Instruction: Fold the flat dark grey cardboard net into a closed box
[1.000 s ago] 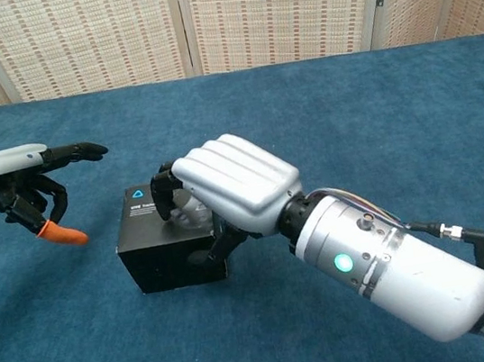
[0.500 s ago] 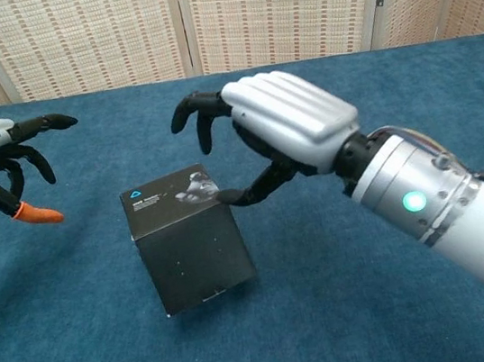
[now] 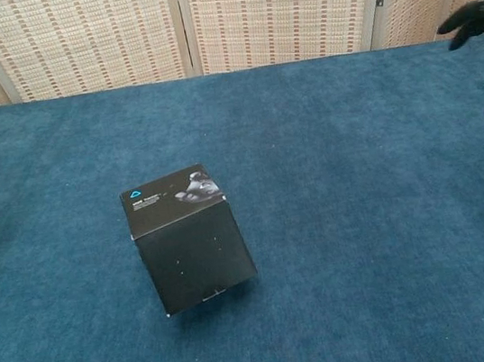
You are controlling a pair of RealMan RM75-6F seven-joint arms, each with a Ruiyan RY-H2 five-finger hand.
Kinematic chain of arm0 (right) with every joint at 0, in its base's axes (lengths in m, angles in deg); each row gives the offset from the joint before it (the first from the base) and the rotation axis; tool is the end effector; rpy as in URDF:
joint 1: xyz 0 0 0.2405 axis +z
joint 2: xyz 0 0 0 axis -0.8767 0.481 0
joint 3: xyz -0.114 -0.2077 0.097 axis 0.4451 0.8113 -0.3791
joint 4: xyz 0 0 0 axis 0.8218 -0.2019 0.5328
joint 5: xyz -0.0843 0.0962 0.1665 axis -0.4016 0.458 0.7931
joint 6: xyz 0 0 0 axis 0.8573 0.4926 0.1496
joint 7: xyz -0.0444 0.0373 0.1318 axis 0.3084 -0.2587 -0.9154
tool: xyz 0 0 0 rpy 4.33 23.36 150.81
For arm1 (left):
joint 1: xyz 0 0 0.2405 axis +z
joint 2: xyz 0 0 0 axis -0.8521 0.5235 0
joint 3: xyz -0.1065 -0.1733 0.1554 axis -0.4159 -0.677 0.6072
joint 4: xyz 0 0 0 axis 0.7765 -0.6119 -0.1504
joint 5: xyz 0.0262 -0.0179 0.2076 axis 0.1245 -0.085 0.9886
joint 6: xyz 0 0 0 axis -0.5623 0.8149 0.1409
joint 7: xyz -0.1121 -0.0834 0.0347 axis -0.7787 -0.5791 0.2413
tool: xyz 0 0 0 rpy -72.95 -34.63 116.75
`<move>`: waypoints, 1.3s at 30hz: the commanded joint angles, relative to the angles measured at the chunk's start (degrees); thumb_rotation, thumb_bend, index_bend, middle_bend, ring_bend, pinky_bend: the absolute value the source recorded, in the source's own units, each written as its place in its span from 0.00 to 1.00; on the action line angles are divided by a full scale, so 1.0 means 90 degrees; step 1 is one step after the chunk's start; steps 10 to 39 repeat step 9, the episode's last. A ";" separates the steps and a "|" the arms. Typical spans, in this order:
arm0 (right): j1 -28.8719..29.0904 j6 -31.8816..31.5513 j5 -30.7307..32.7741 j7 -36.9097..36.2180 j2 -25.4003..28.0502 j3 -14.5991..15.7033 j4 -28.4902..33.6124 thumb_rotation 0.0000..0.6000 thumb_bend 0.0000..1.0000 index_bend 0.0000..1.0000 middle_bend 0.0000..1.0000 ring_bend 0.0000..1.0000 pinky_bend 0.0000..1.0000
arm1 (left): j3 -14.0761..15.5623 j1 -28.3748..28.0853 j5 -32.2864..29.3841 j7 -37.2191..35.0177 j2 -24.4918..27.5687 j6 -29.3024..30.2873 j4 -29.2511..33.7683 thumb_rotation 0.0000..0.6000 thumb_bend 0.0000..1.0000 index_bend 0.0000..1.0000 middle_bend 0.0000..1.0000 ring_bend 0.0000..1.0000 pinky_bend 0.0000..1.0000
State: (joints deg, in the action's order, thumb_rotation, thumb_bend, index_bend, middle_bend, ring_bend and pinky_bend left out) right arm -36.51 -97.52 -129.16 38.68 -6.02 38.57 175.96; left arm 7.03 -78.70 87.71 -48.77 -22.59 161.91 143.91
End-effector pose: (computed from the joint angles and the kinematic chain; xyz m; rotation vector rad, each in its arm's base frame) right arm -0.2388 -0.2508 0.0886 1.6359 -0.8302 1.0558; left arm -0.2711 0.2600 0.1048 -1.3790 -0.8581 -0.8968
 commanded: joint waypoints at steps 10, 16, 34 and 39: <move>-0.1711 -0.1335 -0.0228 -0.1127 0.0624 0.0495 0.0022 1.00 0.22 0.11 0.16 0.11 0.29 | 0.0642 0.1027 0.0910 -0.0160 0.0435 0.0953 0.0640 1.00 0.18 0.05 0.11 0.14 0.23; -0.1711 -0.1335 -0.0228 -0.1127 0.0624 0.0495 0.0022 1.00 0.22 0.11 0.16 0.11 0.29 | 0.0642 0.1027 0.0910 -0.0160 0.0435 0.0953 0.0640 1.00 0.18 0.05 0.11 0.14 0.23; -0.1711 -0.1335 -0.0228 -0.1127 0.0624 0.0495 0.0022 1.00 0.22 0.11 0.16 0.11 0.29 | 0.0642 0.1027 0.0910 -0.0160 0.0435 0.0953 0.0640 1.00 0.18 0.05 0.11 0.14 0.23; -0.1711 -0.1335 -0.0228 -0.1127 0.0624 0.0495 0.0022 1.00 0.22 0.11 0.16 0.11 0.29 | 0.0642 0.1027 0.0910 -0.0160 0.0435 0.0953 0.0640 1.00 0.18 0.05 0.11 0.14 0.23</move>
